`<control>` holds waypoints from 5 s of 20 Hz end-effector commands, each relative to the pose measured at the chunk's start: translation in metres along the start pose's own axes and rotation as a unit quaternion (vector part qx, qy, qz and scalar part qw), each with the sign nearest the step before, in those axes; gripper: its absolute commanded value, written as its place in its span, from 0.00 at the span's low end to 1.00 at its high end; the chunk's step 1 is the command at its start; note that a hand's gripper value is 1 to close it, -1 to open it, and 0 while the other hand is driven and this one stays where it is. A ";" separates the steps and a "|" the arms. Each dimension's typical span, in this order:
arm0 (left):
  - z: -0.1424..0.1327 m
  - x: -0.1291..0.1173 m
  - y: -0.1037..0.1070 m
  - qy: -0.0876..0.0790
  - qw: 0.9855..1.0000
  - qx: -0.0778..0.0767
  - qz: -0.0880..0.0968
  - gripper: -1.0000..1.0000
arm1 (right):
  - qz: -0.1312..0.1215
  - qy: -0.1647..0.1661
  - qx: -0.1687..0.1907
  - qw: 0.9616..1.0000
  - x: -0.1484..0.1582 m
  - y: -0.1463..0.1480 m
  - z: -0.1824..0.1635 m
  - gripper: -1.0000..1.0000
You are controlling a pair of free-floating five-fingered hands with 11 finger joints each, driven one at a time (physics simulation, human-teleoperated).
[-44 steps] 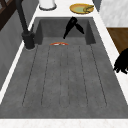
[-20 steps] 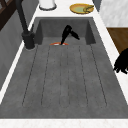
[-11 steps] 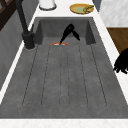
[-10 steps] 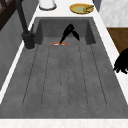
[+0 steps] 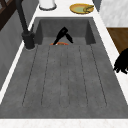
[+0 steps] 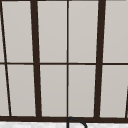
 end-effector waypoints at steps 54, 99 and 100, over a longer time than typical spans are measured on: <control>0.000 0.000 0.000 0.000 1.000 0.000 0.000 0.50 | 0.039 0.086 -0.188 0.978 0.017 0.071 -0.018 0.00; 0.000 0.000 0.000 0.000 1.000 0.000 0.000 0.50 | 0.014 0.089 -0.248 0.965 -0.118 -0.096 0.250 1.00; 0.000 0.000 0.000 0.000 1.000 0.000 0.000 0.50 | 0.013 0.090 -0.246 0.965 -0.122 -0.100 0.258 1.00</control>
